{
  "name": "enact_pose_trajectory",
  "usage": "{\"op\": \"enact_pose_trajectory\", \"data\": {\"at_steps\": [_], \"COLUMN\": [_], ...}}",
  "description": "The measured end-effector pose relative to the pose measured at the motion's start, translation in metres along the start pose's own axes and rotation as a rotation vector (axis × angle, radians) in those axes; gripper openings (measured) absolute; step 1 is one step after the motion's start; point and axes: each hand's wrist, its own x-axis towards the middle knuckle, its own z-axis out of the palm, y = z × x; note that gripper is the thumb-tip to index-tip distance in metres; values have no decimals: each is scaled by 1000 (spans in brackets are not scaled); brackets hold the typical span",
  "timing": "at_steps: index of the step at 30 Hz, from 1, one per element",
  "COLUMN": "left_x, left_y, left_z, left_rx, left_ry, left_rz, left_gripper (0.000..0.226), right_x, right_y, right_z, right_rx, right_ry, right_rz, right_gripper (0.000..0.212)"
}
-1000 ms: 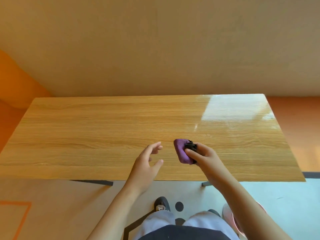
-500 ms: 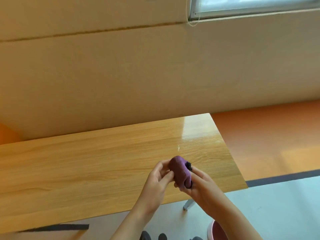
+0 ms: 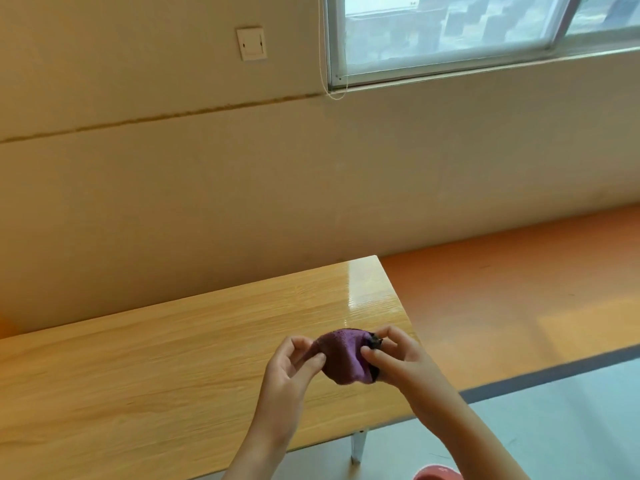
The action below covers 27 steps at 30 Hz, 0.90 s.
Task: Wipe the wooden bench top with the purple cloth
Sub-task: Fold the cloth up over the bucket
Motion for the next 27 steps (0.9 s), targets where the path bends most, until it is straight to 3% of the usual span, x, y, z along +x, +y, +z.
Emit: {"op": "enact_pose_trajectory", "data": {"at_steps": [5,13,19,23,27], "left_x": [11,36,45,41,45], "left_y": [17,33,32,37,39], "left_z": [-10,-30,-40,-32,-34], "left_rx": [106,216,188,139,132], "left_ry": [-91,-172,-163,-280,-409], "left_rz": [63,106,78,92,44], "left_gripper": [11,22,26,17,11], "right_x": [6,11,15,14,13], "right_y": [-11,-10,5,2,2], "right_z": [-11,-6,7,6,6], "right_rx": [-209,-345,-358,-253,-373], "right_ry": [41,220,276,162,138], "right_rz": [-164,-281,-219,-64,-26], "right_gripper": [5,12,12,9,38]}}
